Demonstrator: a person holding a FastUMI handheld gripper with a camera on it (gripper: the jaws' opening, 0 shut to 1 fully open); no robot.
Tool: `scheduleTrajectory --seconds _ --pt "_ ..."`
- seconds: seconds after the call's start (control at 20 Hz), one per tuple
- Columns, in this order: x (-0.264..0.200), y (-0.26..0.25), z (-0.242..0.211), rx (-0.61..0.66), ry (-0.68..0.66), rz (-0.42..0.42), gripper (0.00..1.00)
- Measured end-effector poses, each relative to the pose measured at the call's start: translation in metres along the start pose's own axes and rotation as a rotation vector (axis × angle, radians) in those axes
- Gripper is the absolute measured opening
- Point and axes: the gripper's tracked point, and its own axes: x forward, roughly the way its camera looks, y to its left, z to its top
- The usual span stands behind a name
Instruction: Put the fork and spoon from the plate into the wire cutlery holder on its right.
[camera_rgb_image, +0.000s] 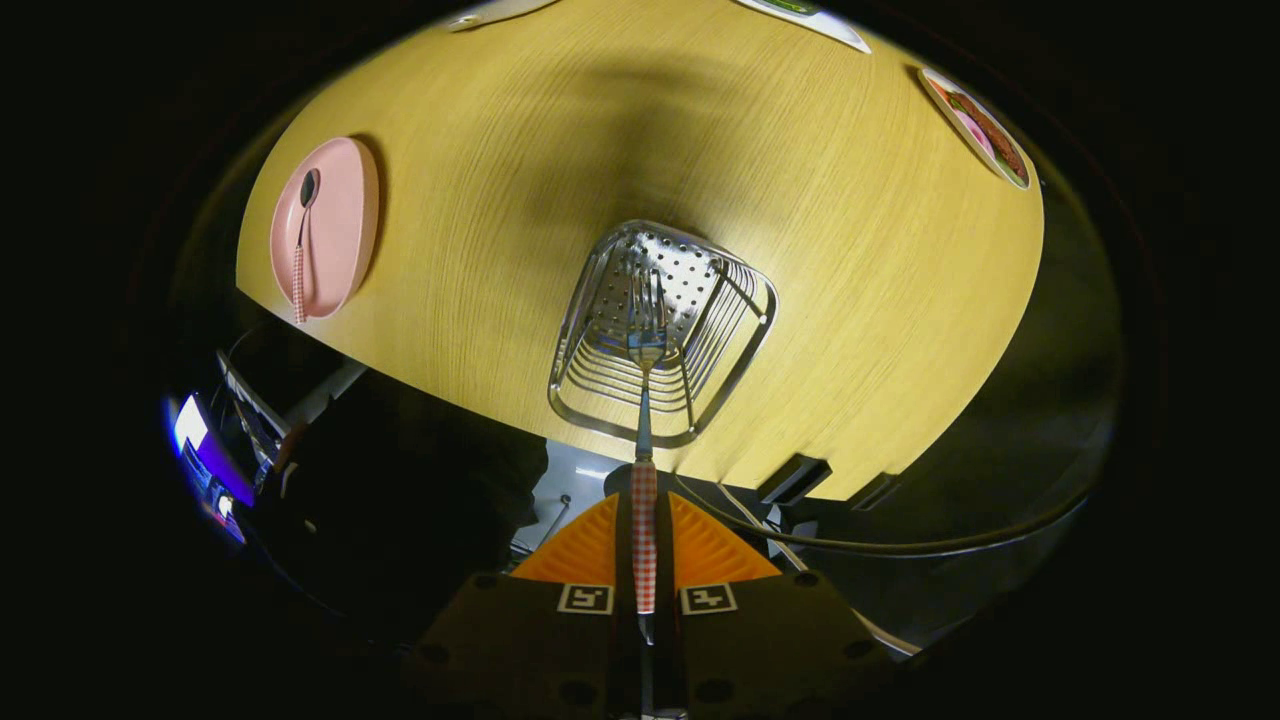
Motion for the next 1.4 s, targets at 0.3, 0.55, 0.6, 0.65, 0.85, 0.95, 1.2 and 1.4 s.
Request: scheduleTrajectory --seconds 0.3,0.55,0.6,0.65,0.85,0.95,1.2,1.4 --pt "0.007 -0.003 0.018 0.059 -0.025 0.033 0.11" --pt "0.009 -0.003 0.020 0.061 -0.048 0.049 0.17" --pt "0.009 -0.003 0.020 0.062 -0.053 0.050 0.18" --pt "0.009 -0.002 0.019 0.063 -0.057 0.054 0.20" --pt "-0.005 -0.005 0.016 0.043 -0.107 0.054 0.34" --pt "-0.021 -0.008 0.013 0.045 -0.152 0.056 0.42" --pt "-0.079 0.019 0.022 0.025 -0.365 0.110 0.49" --pt "-0.109 0.109 0.043 -0.040 -0.526 0.209 0.49"
